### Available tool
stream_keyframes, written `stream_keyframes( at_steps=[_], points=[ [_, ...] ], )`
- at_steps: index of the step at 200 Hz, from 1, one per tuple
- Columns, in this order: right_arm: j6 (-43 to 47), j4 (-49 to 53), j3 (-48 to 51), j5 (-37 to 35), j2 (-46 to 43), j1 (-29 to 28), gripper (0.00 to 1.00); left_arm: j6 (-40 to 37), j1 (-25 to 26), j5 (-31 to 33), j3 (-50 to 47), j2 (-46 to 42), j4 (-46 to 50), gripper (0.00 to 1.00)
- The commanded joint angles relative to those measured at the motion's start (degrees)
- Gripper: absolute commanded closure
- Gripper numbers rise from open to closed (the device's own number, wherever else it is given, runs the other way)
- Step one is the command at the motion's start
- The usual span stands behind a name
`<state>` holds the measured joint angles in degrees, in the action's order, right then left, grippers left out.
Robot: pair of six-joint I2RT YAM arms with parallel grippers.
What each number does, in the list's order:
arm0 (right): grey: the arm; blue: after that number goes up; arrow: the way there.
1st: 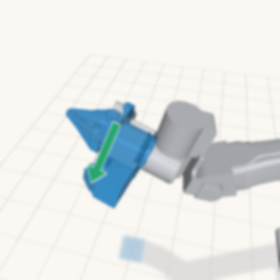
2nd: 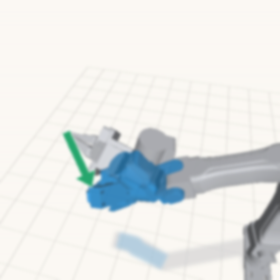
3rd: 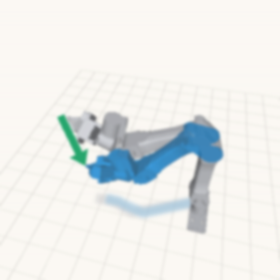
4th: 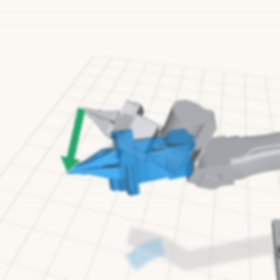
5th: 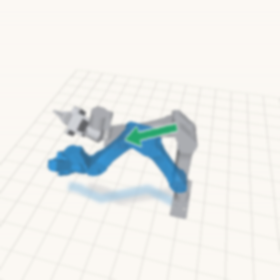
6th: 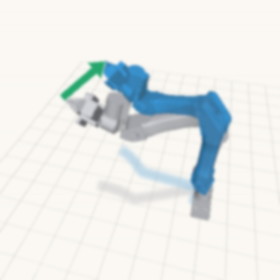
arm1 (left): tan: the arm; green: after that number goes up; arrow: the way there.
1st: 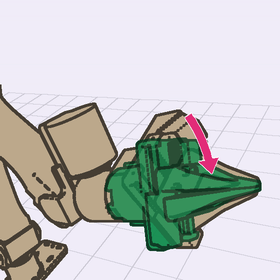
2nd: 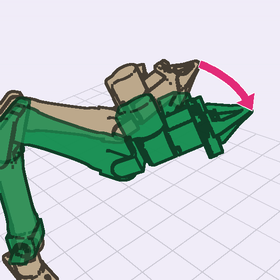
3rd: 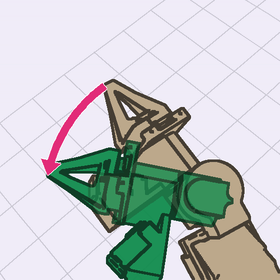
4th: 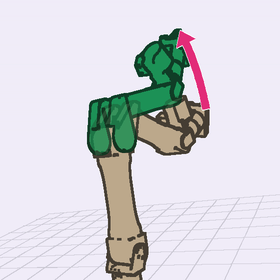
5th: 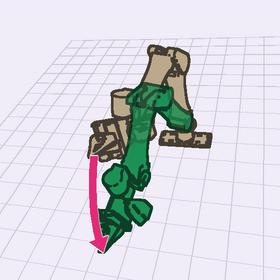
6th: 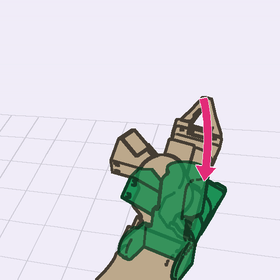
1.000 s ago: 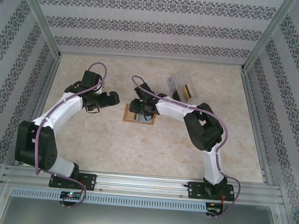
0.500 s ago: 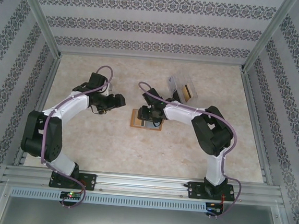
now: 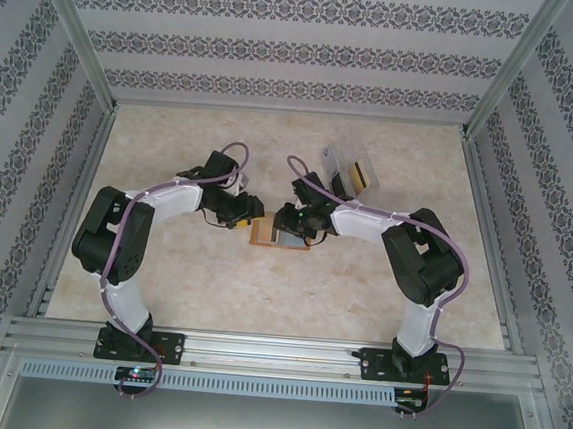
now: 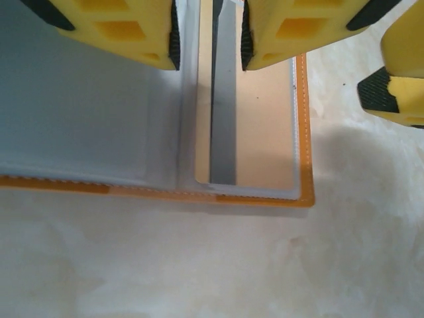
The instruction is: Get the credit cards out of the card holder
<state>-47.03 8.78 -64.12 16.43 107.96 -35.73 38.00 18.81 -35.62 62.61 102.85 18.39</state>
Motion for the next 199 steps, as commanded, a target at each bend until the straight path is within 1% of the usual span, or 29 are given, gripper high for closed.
stream_keyframes(
  at_steps=[1,19,38,57,115,131,148,177,199],
  points=[
    [-2.42,-2.88,1.16,2.11,-0.48,0.81,0.72,0.41,0.44,-1.16,3.14,1.48,-0.60,0.55],
    [-3.56,-4.49,1.67,3.42,0.18,1.11,0.78,0.60,0.46,-1.67,3.76,3.06,-0.70,0.62],
    [-3.75,-4.95,1.66,3.87,0.75,1.16,0.81,0.50,0.51,-1.98,4.26,4.43,-0.64,0.69],
    [-3.38,-4.24,1.16,4.47,1.36,1.34,0.84,0.41,0.47,-1.84,4.61,5.46,-0.46,0.70],
    [-2.83,-1.79,0.29,4.20,2.50,1.75,0.85,-0.74,0.42,-0.81,4.76,7.28,0.52,0.72],
    [-2.43,-1.97,0.24,4.41,2.74,1.71,0.84,-0.82,0.35,-1.05,4.72,7.88,0.50,0.74],
    [-2.26,-1.93,0.02,4.66,3.19,1.72,0.84,-1.08,0.40,-0.85,4.66,8.20,0.90,0.78],
    [-2.06,-2.82,0.04,5.54,3.83,1.78,0.84,-1.72,0.35,0.18,4.39,8.33,1.42,0.79],
    [-1.68,-4.15,0.20,6.34,3.75,1.72,0.82,-2.44,0.39,1.16,4.24,8.65,1.82,0.83]
  ],
)
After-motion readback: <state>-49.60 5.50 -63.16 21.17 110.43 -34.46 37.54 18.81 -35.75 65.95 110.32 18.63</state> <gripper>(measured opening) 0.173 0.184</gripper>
